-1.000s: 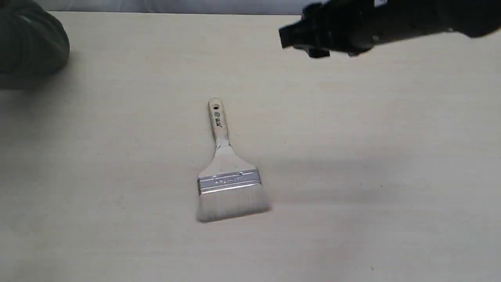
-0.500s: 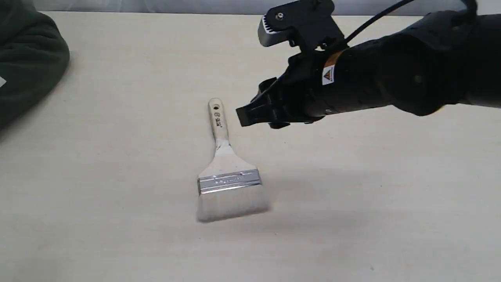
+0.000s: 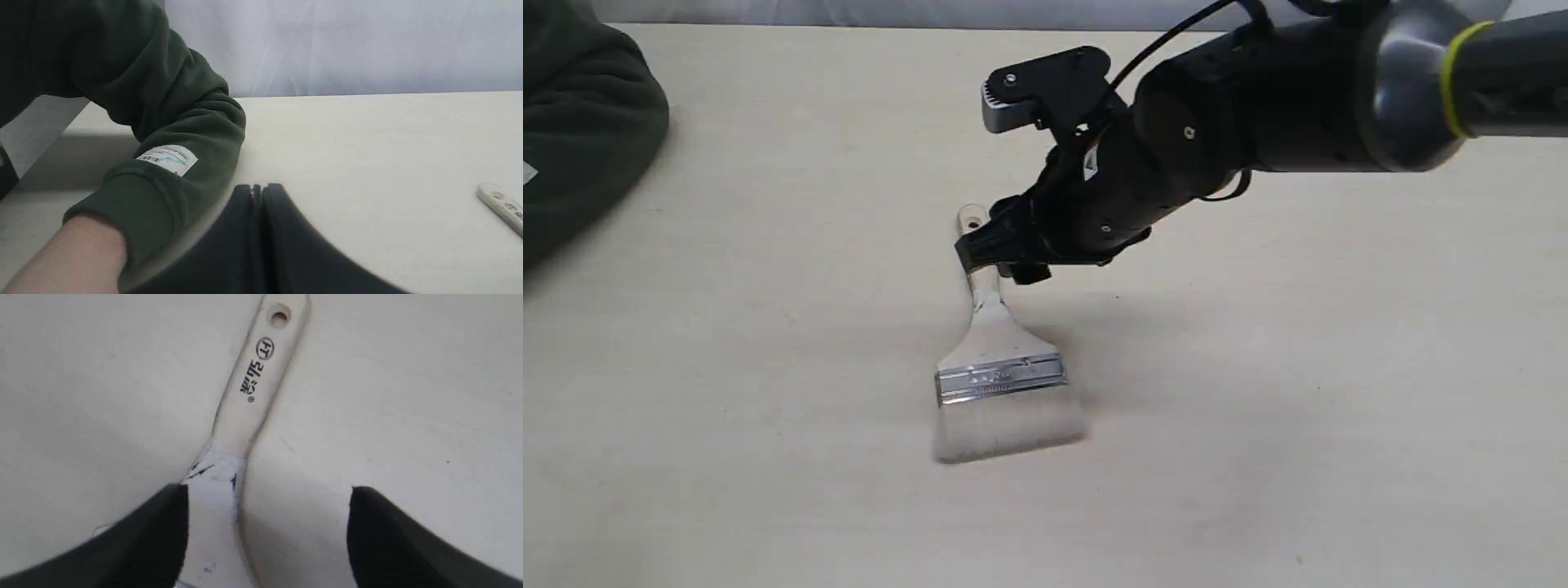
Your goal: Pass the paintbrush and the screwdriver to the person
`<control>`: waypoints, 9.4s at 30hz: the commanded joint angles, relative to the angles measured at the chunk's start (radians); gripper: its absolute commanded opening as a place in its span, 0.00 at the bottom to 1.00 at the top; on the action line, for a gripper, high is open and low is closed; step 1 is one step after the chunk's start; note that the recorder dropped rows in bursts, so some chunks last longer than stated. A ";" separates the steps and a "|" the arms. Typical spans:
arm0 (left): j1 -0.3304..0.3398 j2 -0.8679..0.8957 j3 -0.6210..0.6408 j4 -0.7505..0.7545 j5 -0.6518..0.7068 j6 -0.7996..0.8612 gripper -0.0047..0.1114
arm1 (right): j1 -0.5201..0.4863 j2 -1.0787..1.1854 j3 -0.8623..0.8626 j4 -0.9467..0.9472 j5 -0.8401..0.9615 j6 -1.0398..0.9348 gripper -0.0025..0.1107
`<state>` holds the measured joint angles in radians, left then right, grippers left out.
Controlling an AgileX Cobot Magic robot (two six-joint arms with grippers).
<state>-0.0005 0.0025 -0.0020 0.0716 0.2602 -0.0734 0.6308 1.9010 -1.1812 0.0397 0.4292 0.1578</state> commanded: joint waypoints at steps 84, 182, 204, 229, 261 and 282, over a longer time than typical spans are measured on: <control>-0.007 -0.002 0.002 -0.003 -0.011 -0.002 0.04 | 0.001 0.002 -0.050 -0.047 0.184 -0.098 0.06; -0.007 -0.002 0.002 -0.003 -0.010 -0.002 0.04 | -0.220 0.077 -0.525 -0.137 0.133 -0.008 0.48; -0.007 -0.002 0.002 -0.001 -0.011 -0.002 0.04 | -0.221 -0.768 0.322 -0.059 -0.043 0.002 0.48; -0.007 -0.002 0.002 -0.005 -0.010 -0.002 0.04 | -0.221 -1.753 0.864 0.211 -0.020 -0.015 0.07; -0.007 -0.002 0.002 -0.003 -0.012 -0.002 0.04 | -0.221 -1.834 1.181 0.279 -0.346 -0.252 0.06; -0.007 -0.002 0.002 -0.005 -0.010 -0.002 0.04 | -0.221 -1.834 1.181 0.280 -0.323 -0.379 0.06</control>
<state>-0.0005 0.0025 -0.0020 0.0716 0.2602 -0.0734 0.4123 0.0726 -0.0027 0.3248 0.1012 -0.1989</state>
